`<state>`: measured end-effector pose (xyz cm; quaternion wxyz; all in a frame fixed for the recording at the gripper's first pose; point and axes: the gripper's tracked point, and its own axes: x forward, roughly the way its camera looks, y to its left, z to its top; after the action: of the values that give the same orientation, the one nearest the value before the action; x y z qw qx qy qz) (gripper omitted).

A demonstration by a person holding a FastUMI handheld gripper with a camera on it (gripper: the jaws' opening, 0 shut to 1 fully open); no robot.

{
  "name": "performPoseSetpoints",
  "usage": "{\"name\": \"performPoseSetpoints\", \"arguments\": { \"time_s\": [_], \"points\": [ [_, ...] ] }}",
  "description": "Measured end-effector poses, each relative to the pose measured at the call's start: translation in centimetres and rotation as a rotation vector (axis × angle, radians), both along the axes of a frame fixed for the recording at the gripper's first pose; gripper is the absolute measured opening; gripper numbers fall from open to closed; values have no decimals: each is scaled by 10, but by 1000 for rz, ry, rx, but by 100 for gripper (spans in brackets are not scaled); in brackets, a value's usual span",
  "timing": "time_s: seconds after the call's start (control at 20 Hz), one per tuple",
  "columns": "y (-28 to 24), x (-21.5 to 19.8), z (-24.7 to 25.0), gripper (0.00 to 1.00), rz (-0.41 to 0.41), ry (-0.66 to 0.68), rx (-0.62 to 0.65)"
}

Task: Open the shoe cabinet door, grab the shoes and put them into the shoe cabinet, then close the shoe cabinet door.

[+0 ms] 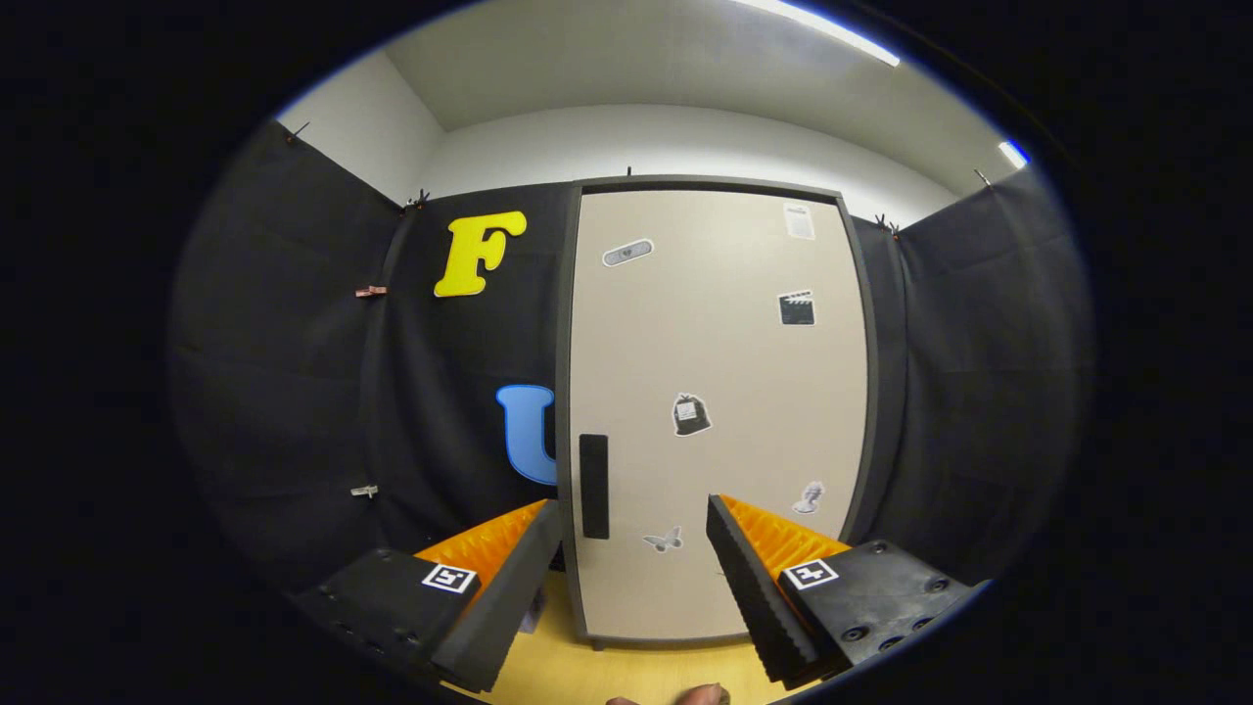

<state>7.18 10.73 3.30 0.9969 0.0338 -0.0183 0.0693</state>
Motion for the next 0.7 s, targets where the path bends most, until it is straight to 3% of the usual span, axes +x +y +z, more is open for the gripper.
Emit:
{"name": "performPoseSetpoints", "arguments": {
  "time_s": [0.2,0.4,0.6,0.7],
  "points": [
    [33,51,-10,97,17,31,15],
    [42,112,-36,97,-29,77,24],
    [42,157,-60,73,-68,130,58],
    [43,170,-64,65,-76,131,71]
  ]
}}
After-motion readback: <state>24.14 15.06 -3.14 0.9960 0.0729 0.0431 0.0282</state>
